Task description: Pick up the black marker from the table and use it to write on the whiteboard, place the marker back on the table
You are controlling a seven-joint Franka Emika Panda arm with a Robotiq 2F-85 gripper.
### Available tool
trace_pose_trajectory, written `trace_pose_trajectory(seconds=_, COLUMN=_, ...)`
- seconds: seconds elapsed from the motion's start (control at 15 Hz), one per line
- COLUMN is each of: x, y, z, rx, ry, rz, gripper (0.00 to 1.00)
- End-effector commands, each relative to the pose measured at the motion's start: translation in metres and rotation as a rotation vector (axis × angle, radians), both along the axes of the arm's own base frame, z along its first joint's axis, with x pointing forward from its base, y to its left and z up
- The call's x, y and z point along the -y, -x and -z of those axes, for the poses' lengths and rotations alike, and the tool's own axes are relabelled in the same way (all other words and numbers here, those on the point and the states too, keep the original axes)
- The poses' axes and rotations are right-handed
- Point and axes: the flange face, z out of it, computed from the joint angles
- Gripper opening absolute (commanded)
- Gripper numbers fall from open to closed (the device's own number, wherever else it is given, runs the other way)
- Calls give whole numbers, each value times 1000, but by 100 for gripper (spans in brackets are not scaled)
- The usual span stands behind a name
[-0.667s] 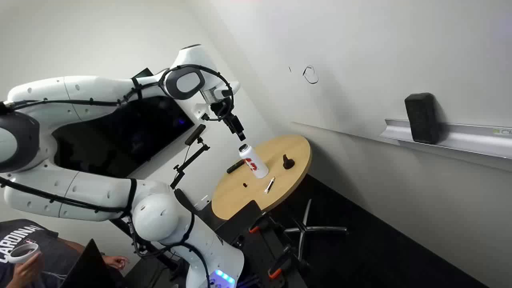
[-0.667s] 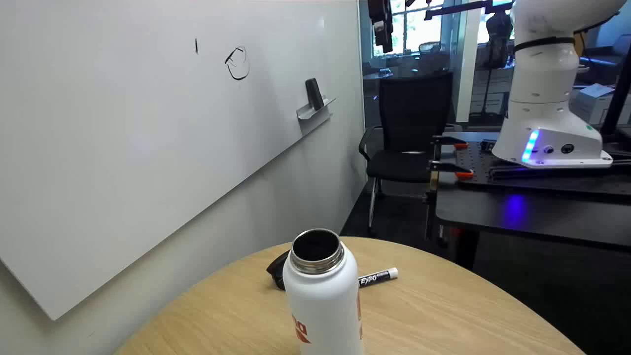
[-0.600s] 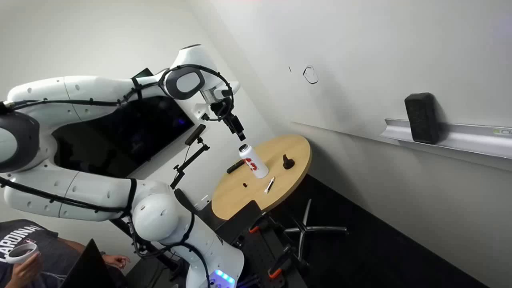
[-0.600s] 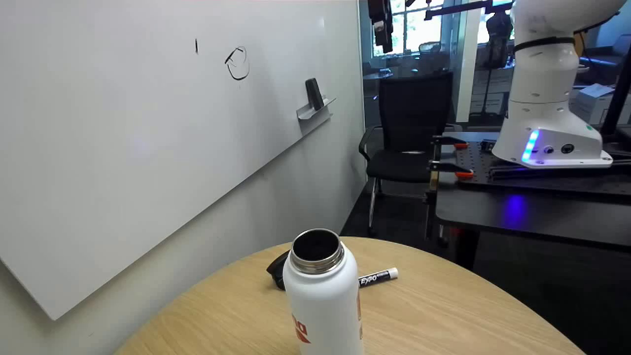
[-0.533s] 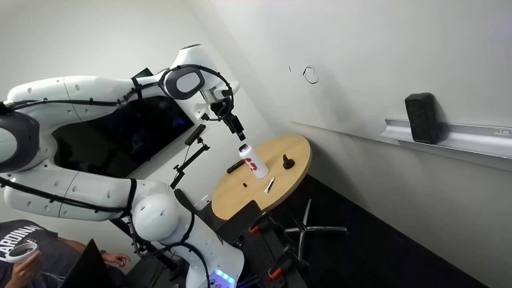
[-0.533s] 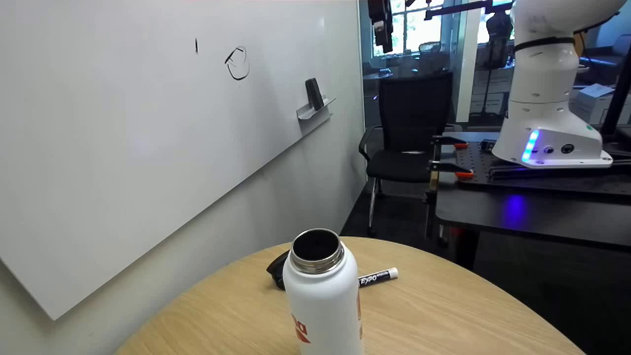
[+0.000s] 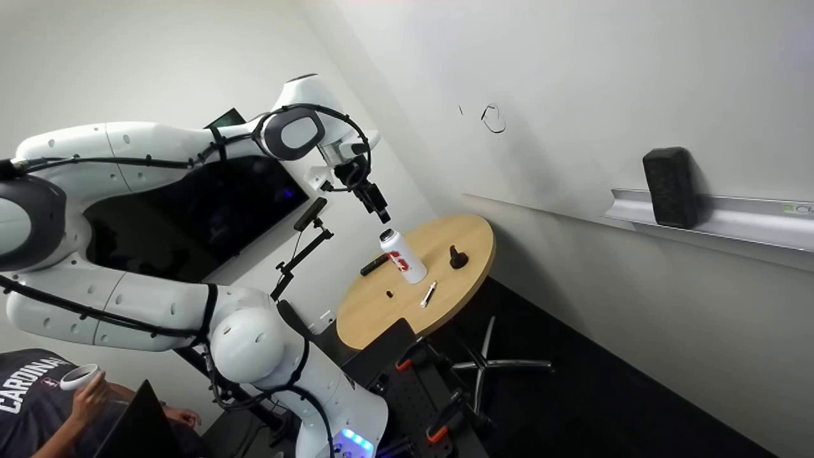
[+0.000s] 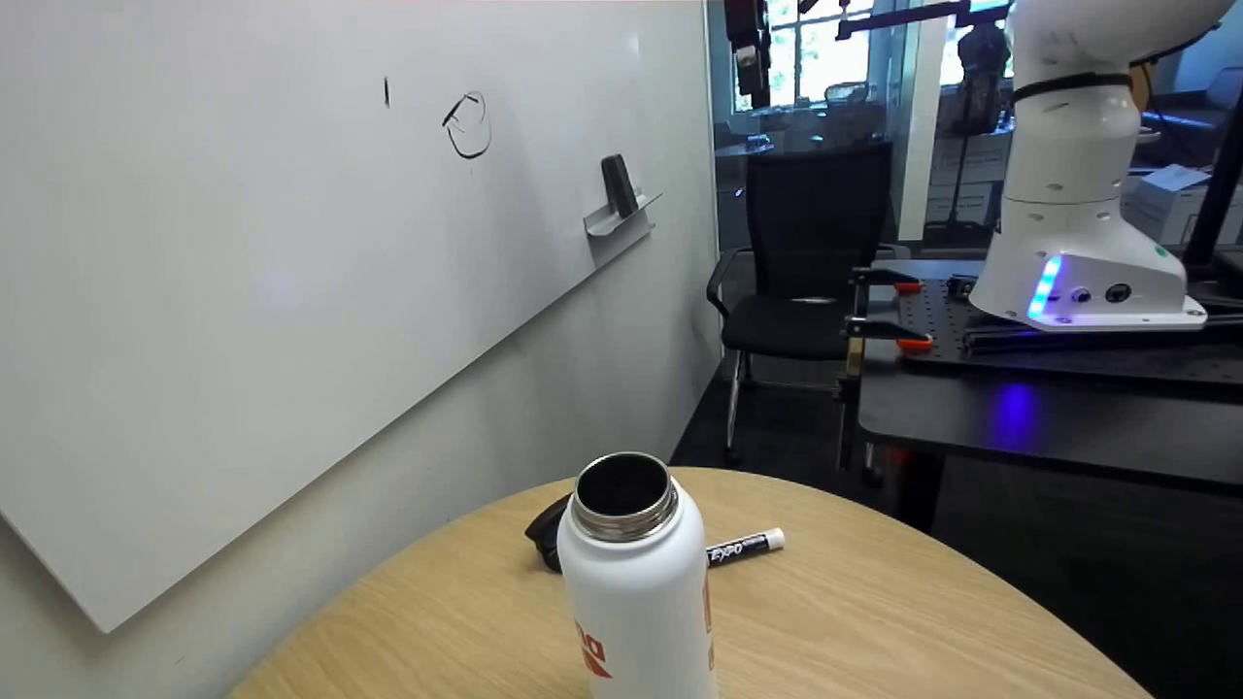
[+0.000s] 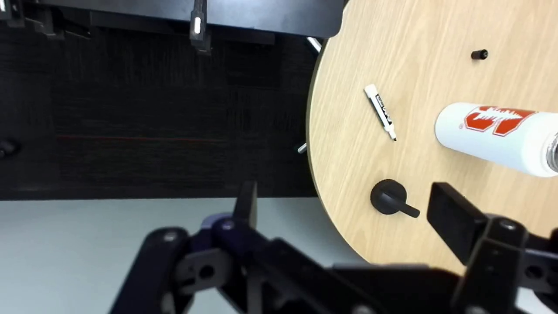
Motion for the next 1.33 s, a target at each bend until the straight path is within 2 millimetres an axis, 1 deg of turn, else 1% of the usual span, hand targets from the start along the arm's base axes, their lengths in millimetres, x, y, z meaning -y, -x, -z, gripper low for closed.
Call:
trace_pose_trajectory(seconds=0.0, x=-45, y=9, z=27, rx=58, ry=29, rz=-92, gripper=100)
trace_pose_trajectory(seconds=0.2, x=-93, y=22, z=66, rx=73, ry=64, rz=-221, gripper=100)
trace_pose_trajectory(seconds=0.33, x=-119, y=31, z=90, rx=59, ry=101, rz=-308, gripper=100)
trace_pose_trajectory(seconds=0.4, x=-126, y=35, z=95, rx=61, ry=115, rz=-343, gripper=100)
trace_pose_trajectory(seconds=0.47, x=-126, y=35, z=96, rx=70, ry=120, rz=-339, gripper=100)
trace_pose_trajectory(seconds=0.53, x=-120, y=39, z=92, rx=57, ry=110, rz=-328, gripper=100)
trace_pose_trajectory(seconds=0.67, x=-125, y=40, z=101, rx=50, ry=118, rz=-348, gripper=100)
trace_pose_trajectory(seconds=0.93, x=-125, y=38, z=100, rx=52, ry=117, rz=-347, gripper=100)
trace_pose_trajectory(seconds=1.0, x=-127, y=37, z=105, rx=74, ry=123, rz=-359, gripper=100)
trace_pose_trajectory(seconds=1.13, x=-138, y=41, z=119, rx=126, ry=131, rz=-411, gripper=100)
trace_pose_trajectory(seconds=1.27, x=-151, y=47, z=139, rx=215, ry=125, rz=-468, gripper=100)
